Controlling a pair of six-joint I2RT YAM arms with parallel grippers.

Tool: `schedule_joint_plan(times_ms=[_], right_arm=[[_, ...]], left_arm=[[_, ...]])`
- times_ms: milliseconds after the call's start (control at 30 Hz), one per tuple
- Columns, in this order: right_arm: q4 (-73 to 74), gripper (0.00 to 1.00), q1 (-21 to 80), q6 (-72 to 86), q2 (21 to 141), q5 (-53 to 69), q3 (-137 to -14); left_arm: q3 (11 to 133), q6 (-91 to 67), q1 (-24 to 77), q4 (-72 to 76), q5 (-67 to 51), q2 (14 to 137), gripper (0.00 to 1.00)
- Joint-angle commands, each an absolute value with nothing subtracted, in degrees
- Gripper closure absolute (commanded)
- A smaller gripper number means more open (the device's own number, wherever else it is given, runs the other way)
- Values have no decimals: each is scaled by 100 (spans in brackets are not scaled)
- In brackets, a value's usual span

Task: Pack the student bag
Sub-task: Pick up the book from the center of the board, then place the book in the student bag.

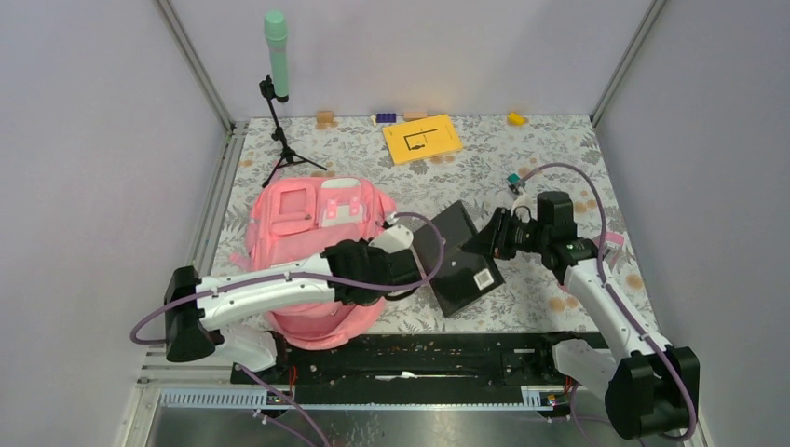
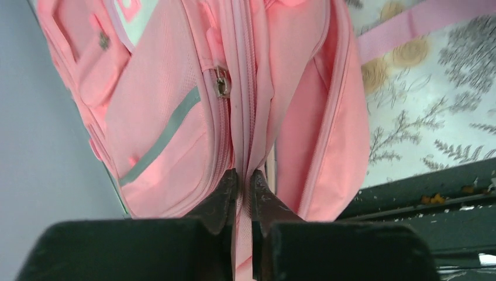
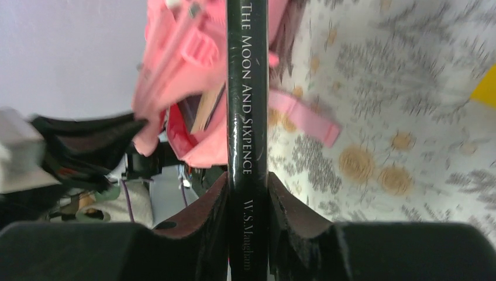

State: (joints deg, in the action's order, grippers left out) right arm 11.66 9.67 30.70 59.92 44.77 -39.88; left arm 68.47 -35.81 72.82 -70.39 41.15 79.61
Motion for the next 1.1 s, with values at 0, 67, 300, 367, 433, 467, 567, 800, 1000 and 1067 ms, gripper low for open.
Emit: schedule_joint_plan(times_ms=[0, 67, 300, 367, 433, 467, 567, 800, 1000, 1067], right_arm=[[1297, 100, 1327, 3361, 5527, 5154, -3767], [1171, 100, 1613, 3663, 5359, 5115, -3635], [-331, 100, 2590, 5313, 5008, 4779, -3322], [-558, 100, 3029, 5514, 5078, 4494, -3377], [-928, 100, 3377, 5773, 5182, 4296, -3384], [-1144, 100, 3496, 5915, 5275, 4225, -3368], [-1723, 100, 3889, 6243, 5517, 3887, -3334], [-2732, 100, 4789, 6797, 6349, 2812, -3282], [-3763, 100, 5142, 7189, 7092, 1853, -3213], [-4066, 100, 5190, 7249, 7353, 1490, -3239]], left_arm=[[7737, -2135, 6927, -6417, 4369, 7822, 100], [8023, -1711, 6776, -6289, 4138, 7845, 100], [8906, -840, 6330, -6169, 3631, 8080, 100], [9087, -721, 6245, -6131, 3560, 8130, 100], [9187, -630, 6164, -6036, 3512, 8147, 100], [9212, -591, 6114, -5997, 3450, 8157, 100], [9253, -546, 5951, -5832, 3211, 8132, 100], [9126, -478, 5703, -5413, 2948, 8034, 100], [8899, -335, 5616, -4969, 2871, 7862, 100], [8701, -275, 5566, -4712, 2769, 7697, 100]])
